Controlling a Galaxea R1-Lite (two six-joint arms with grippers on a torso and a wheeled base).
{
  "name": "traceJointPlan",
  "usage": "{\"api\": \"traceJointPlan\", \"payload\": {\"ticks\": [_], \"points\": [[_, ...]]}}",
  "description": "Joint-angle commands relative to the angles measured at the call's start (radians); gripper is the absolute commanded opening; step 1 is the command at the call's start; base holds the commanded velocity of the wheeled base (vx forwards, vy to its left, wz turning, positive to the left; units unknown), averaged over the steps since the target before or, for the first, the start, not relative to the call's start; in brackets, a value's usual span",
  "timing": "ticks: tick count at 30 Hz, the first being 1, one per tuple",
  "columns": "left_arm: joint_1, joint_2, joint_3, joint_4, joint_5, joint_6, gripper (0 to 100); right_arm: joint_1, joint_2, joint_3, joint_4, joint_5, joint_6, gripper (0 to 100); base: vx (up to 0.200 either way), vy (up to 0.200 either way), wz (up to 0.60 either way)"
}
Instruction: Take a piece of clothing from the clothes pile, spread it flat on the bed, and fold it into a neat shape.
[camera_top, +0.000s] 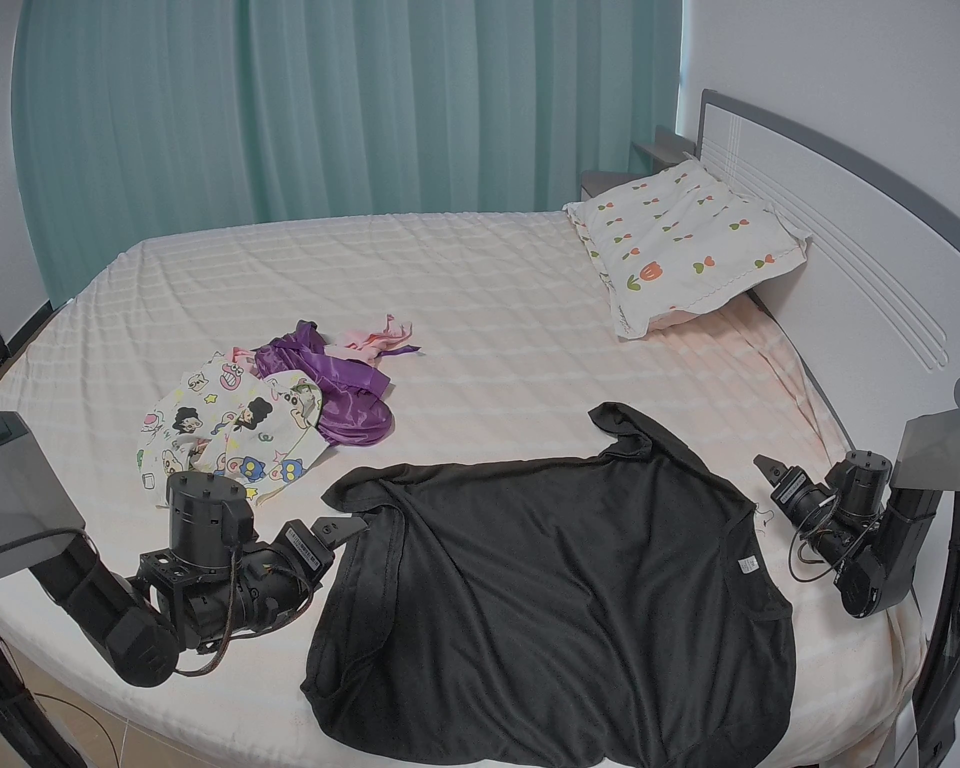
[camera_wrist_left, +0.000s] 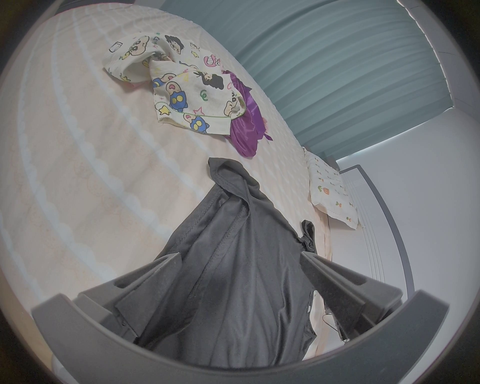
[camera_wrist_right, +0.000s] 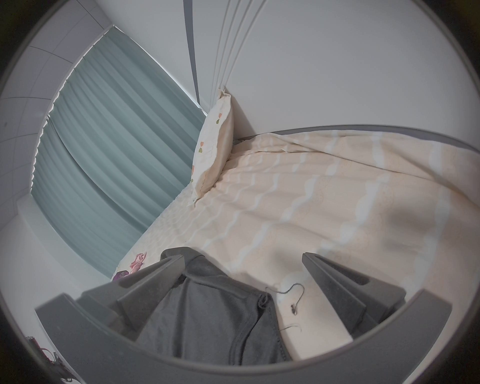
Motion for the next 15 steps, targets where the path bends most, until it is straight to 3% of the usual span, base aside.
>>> {"api": "traceJointPlan", "payload": {"ticks": [1,15], "points": [[-0.010,-0.051,0.019,0.001,-0.001,0.001,100,0.007,-0.077,0.043,0.001,0.002,-0.003,100,-0.200,0.000,0.00],[-0.070,-0.099,0.161,-0.001,-0.003,0.002,100,0.018,-0.239,0.337,-0.029,0.038,0.033,100,-0.200,0.000,0.00]]}}
